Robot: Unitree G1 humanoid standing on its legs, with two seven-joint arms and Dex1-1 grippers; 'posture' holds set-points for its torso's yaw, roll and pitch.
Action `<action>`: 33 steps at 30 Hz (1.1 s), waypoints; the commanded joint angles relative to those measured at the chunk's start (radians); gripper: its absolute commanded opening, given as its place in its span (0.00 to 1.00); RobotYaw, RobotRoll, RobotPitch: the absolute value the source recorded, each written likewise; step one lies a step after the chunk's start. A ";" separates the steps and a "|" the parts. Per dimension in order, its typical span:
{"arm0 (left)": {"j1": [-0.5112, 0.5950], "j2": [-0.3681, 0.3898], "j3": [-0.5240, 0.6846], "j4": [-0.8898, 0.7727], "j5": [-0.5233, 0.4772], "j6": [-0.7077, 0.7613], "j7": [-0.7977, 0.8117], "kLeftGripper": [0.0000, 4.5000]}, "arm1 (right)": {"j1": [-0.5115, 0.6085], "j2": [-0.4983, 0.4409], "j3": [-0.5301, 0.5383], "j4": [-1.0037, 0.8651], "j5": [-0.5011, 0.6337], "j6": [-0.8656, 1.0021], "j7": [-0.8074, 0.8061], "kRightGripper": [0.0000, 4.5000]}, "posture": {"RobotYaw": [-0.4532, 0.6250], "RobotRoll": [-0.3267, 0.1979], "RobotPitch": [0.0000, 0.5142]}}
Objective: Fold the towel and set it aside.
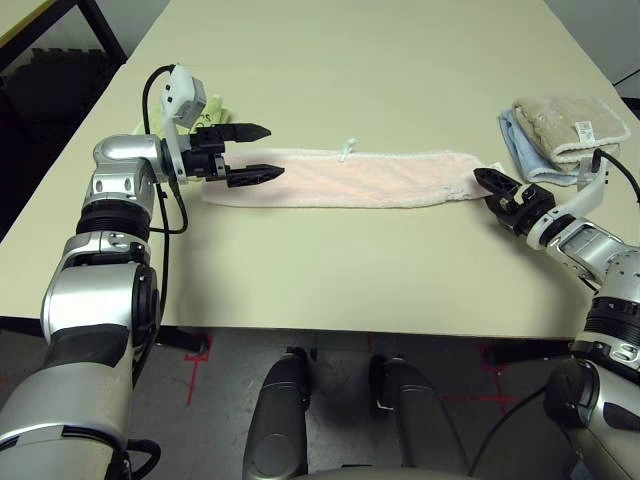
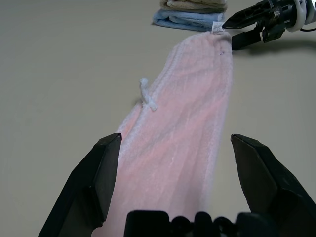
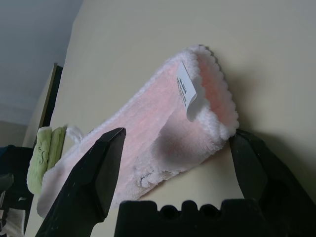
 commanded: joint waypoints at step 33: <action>0.025 0.012 -0.020 -0.035 0.004 0.039 -0.042 1.00 | 0.185 -0.170 -0.044 -0.025 0.085 -0.049 -0.014 0.01 | 0.45 0.62 0.38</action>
